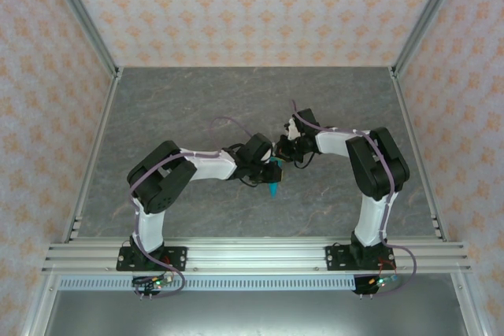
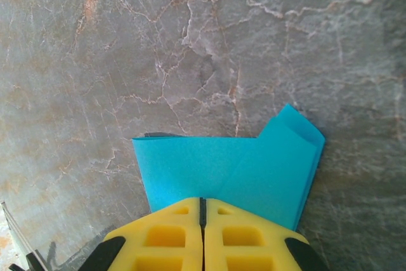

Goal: Fold a paper plane with a square sheet of paper (fold left side to right side)
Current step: Fold the wing for the fifth time at the center of the table.

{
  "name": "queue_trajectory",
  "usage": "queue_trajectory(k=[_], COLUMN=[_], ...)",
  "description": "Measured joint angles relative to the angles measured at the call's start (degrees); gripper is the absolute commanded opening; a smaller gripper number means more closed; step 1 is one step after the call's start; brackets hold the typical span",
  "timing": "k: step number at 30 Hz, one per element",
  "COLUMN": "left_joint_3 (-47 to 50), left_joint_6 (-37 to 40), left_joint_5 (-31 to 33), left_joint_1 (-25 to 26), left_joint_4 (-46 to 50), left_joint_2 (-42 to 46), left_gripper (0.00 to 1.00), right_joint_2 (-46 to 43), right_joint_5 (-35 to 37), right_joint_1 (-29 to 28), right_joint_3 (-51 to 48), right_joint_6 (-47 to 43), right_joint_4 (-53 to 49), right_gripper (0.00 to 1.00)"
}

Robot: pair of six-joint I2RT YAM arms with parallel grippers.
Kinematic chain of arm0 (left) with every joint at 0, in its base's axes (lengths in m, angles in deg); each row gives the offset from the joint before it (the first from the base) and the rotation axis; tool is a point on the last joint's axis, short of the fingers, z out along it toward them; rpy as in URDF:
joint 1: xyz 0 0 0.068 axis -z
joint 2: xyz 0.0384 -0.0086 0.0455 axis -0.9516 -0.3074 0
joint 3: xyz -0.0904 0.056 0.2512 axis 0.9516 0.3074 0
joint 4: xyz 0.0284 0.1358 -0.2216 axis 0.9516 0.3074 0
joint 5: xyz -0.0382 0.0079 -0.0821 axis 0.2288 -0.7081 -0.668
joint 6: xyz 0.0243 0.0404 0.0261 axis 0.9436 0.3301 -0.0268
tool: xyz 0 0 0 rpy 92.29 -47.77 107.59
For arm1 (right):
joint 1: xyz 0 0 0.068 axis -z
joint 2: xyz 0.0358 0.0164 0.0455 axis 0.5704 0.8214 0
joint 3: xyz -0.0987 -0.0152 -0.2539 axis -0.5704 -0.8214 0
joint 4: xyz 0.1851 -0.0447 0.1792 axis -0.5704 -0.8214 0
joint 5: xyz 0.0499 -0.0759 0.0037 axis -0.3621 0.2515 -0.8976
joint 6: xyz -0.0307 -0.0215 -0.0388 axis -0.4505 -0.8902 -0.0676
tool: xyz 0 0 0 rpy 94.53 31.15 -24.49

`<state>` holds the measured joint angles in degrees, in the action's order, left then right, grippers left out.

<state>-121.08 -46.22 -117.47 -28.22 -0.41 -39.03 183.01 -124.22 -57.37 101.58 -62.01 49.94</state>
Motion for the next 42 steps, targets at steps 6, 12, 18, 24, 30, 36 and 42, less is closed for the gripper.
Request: queue_trajectory(k=[6,12,18,24,30,36,42], left_joint_3=[-0.1,0.0,1.4,3.0,4.2,5.5,7.3], left_joint_6=[1.0,1.3,1.9,2.4,2.5,3.3,3.4], left_joint_5=[0.4,1.7,3.2,3.9,4.1,3.2,2.3], left_joint_1=[0.1,0.7,1.4,2.2,2.7,4.3,5.3], left_joint_4=[1.1,2.0,2.6,3.0,3.0,3.1,3.3], left_joint_2=[0.3,0.7,2.3,3.8,4.7,5.9,7.4], left_gripper=[0.13,0.13,0.13,0.13,0.13,0.13,0.13], right_joint_2=[0.0,0.2,0.2,0.5,0.7,0.9,1.0], right_joint_5=[0.2,0.2,0.1,0.0,0.0,0.1,0.2], right_joint_1=[0.0,0.0,0.0,0.0,0.0,0.0,0.0], right_joint_3=[0.4,1.0,1.0,1.7,2.0,2.4,2.6], right_joint_6=[-0.2,-0.4,-0.4,-0.4,-0.4,-0.4,-0.4], right_joint_4=[-0.9,-2.0,-2.6,-3.6,-4.1,-4.7,-5.0], right_gripper=[0.07,0.07,0.07,0.07,0.06,0.06,0.06])
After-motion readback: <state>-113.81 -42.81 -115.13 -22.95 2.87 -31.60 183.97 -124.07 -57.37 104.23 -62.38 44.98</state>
